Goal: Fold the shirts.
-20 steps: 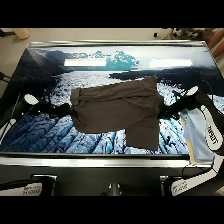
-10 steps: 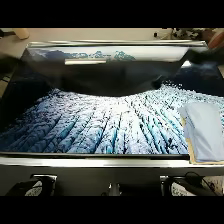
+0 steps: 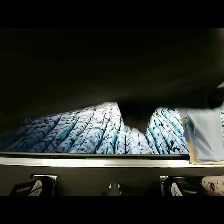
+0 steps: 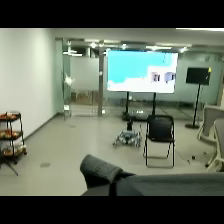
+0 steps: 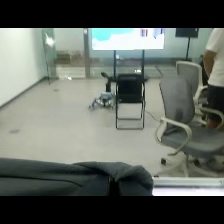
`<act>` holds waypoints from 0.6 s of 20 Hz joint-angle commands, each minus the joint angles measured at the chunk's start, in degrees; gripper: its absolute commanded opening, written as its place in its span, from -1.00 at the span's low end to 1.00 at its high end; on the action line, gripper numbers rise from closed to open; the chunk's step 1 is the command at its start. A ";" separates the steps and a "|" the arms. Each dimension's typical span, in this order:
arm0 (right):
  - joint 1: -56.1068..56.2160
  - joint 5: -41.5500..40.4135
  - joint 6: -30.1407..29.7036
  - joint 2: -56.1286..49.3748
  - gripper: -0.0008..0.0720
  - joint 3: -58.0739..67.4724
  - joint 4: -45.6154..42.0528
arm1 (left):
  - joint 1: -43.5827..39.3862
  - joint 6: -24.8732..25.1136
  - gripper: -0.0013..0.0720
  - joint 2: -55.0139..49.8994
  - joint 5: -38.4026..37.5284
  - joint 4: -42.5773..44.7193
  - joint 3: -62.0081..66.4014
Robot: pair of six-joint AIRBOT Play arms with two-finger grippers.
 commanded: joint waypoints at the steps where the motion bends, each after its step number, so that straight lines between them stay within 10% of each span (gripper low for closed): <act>1: -0.02 8.00 0.68 -3.17 -0.91 0.26 -2.99 | 0.28 -0.02 -0.90 -4.33 -9.42 1.44 0.04; 5: -0.02 16.33 0.66 -17.66 -0.91 0.24 -2.73 | -0.50 0.00 -0.90 -14.36 -14.60 0.50 -11.30; 12: -0.02 10.19 2.62 -52.13 -0.91 0.26 7.41 | -9.79 1.86 -0.89 -40.57 0.07 -3.41 -28.15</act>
